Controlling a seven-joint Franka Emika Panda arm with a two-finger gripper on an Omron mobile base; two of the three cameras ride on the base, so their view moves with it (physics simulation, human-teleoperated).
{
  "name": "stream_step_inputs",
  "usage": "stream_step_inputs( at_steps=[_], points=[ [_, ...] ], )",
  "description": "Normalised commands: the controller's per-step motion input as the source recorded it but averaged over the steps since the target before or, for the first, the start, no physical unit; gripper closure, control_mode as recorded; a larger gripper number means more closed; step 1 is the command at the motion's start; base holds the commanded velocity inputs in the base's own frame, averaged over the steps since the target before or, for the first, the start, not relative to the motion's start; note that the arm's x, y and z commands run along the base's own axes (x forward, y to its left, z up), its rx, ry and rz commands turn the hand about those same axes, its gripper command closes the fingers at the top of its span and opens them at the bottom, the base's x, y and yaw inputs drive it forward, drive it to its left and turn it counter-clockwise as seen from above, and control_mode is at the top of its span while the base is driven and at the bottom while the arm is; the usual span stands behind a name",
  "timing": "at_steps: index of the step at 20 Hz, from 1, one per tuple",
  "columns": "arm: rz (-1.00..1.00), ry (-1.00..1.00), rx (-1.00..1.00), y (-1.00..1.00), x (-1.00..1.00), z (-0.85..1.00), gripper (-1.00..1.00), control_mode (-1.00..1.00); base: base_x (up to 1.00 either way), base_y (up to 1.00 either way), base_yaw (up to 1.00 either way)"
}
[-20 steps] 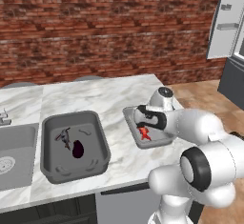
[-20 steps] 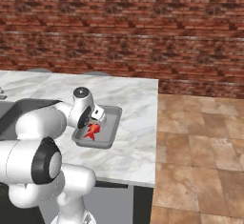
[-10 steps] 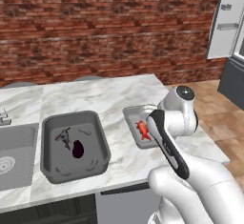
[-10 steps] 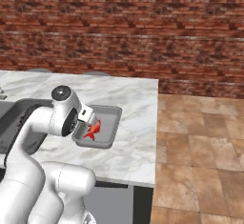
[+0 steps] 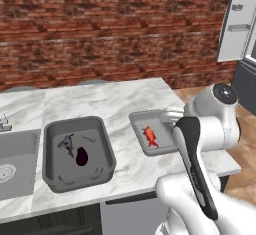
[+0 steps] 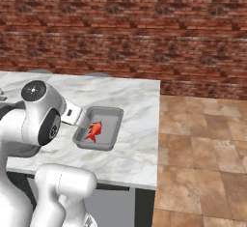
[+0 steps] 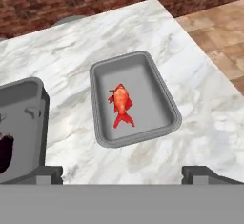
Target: Place one eggplant and one fish in each tupperware on the nearby counter, to pack two identical lunches.
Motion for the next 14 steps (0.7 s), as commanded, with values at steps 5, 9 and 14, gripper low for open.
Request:
stream_step_inputs(
  at_steps=[5,9,14],
  points=[
    [0.0,0.04,-0.01,-0.24,-0.91,0.82,-1.0,-1.0,0.0,0.0,0.0],
    [0.0,0.1,-0.05,-0.07,-0.64,0.17,-1.0,1.0,-0.24,-0.03,0.0],
    [0.0,0.0,0.0,0.0,0.0,0.0,-1.0,1.0,-1.0,-0.25,0.0]
  ],
)
